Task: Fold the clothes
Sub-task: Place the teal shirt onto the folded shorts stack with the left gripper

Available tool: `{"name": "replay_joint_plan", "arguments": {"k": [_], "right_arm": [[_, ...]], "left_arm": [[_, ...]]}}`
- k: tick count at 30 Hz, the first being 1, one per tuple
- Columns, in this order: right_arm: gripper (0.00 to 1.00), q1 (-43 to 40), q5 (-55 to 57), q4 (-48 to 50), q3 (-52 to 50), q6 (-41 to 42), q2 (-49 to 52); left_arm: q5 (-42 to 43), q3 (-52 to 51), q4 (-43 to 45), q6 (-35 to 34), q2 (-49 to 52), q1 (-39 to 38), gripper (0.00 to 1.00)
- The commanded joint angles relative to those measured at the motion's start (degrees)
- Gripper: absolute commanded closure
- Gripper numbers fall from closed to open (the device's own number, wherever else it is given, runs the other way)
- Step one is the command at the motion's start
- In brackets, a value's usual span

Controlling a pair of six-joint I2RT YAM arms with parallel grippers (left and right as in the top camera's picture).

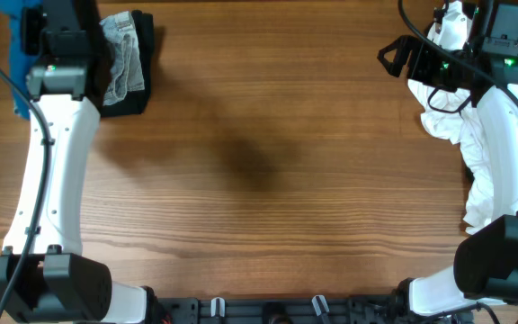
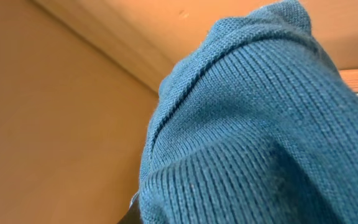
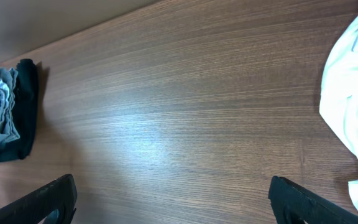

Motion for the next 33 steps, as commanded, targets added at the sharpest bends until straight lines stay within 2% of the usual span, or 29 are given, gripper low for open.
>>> {"name": "replay_joint_plan", "arguments": {"k": [1,4,11,20,25,29,33], "right_arm": [[0.0,0.4,0.4,0.4,-0.5,0.4,0.9],[0.0,0.4,0.4,0.4,-0.5,0.4,0.9],[0.0,0.4,0.4,0.3,-0.5,0.4,0.9],[0.0,0.4,0.6,0.4,-0.5,0.4,0.9],[0.0,0.4,1.2,0.3,-0.5,0.4,1.0],[0.0,0.4,1.7,0.3,-0.5,0.4,1.0],[0.0,0.4,1.7,0.0,-0.5,0.4,1.0]], "left_arm": [[1.5,1.2,1.5,1.9,-0.3,2.8,0.96],[3.0,1.2,6.2,2.2,2.0,4.7,0.96],[3.8,1.2,13.9,10.9,8.5,7.0,0.96],[3.9,1.2,18.2,10.7,12.3,10.0,0.96],[10.8,1.2,18.3,10.7,13.4,11.1,0.96],[12.8,1.2,18.9,10.4,16.2,11.1,0.96],[16.0,1.2,18.3,5.8,20.2,11.1,0.96]]}}
